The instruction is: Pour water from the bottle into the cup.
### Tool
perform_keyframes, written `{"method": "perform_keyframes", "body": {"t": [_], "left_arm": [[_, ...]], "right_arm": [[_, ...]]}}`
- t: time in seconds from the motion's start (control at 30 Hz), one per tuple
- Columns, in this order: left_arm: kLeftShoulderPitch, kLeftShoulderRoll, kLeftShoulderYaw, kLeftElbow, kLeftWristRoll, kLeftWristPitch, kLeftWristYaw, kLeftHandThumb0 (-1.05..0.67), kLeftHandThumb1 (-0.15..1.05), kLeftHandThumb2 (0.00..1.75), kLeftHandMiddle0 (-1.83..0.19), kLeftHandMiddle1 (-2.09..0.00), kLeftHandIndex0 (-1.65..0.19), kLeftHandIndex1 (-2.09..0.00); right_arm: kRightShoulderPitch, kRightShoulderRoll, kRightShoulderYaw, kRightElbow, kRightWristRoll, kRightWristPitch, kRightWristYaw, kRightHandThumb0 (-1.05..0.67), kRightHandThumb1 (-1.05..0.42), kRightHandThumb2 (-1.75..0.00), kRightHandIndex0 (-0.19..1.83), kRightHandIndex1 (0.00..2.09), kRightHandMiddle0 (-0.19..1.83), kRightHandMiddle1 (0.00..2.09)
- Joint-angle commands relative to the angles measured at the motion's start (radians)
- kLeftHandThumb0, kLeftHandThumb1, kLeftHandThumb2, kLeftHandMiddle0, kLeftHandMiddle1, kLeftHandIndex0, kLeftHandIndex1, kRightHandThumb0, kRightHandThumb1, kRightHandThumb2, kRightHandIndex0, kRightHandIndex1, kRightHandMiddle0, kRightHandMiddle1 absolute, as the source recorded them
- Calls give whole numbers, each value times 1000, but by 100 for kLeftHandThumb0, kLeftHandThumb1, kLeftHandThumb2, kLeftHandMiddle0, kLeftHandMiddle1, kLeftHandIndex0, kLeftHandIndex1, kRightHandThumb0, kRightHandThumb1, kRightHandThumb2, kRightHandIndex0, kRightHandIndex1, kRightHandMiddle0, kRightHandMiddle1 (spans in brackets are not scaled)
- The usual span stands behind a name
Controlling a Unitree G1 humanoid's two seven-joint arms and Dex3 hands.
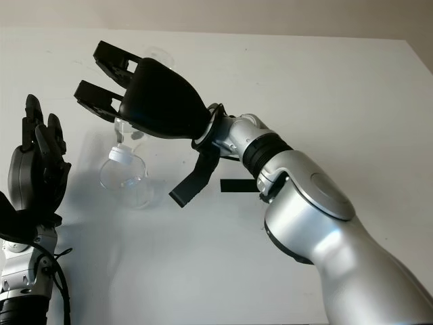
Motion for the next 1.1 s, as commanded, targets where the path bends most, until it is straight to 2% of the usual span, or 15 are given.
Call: {"method": "perform_keyframes", "body": {"t": [0.0,0.33,0.43,0.47,0.5,0.53,0.57,0.6,0.67,0.7,0.77,0.93,1.07], "left_arm": [[-4,-7,-2,-3,-1,-7,1,-80,105,72,18,-5,19,0],[-7,-10,-3,1,-1,-10,5,-80,105,73,18,-6,19,0],[-8,-12,-3,4,-2,-14,5,-80,105,73,17,-6,19,0],[-8,-13,-2,4,-2,-15,5,-80,105,73,17,-6,19,0],[-9,-13,-2,6,-2,-17,4,-80,105,73,17,-6,19,0],[-9,-12,-2,6,-2,-17,3,-79,105,73,18,-5,19,0],[-7,-11,-2,4,-1,-15,3,-79,105,73,18,-5,19,0],[-5,-9,-2,2,0,-15,2,-80,105,74,18,-5,19,0],[0,-6,-1,-1,2,-14,3,-80,105,74,18,-5,19,0],[2,-5,0,-2,1,-13,1,-80,105,74,18,-5,19,0],[5,-2,2,-4,0,-10,-1,-80,105,74,18,-5,19,0],[8,-3,6,-12,-8,4,-1,-80,105,73,18,-5,19,0],[9,-1,7,-13,-11,4,-9,-80,105,74,19,-5,19,0]], "right_arm": [[-42,-8,8,-7,-6,10,-3,-31,-104,-14,115,209,93,209],[-46,-25,6,4,15,-20,1,-32,-104,-9,114,209,90,209],[-5,-18,-105,11,176,-139,110,-28,-104,-10,114,209,90,209],[13,-14,-156,11,250,-184,167,-22,-104,-14,120,209,92,209],[34,-10,-212,8,337,-227,246,-17,-96,-31,130,209,96,209],[52,-7,-265,2,418,-263,326,-13,-79,-66,137,209,101,209],[69,-6,-316,-8,497,-286,414,-10,-68,-87,141,209,103,209],[87,-4,-366,-20,576,-300,506,-7,-66,-90,143,209,105,209],[123,-1,-457,-54,727,-305,695,-8,-79,-68,144,209,107,209],[140,-2,-495,-75,787,-299,769,-11,-92,-45,145,209,105,209],[173,-7,-556,-116,869,-285,873,-13,-101,-27,142,209,102,209],[251,-9,-695,-230,1066,-161,1140,-19,-105,-21,134,209,101,209],[325,-26,-778,-360,1204,11,1352,-18,-105,-24,134,209,112,209]]}}
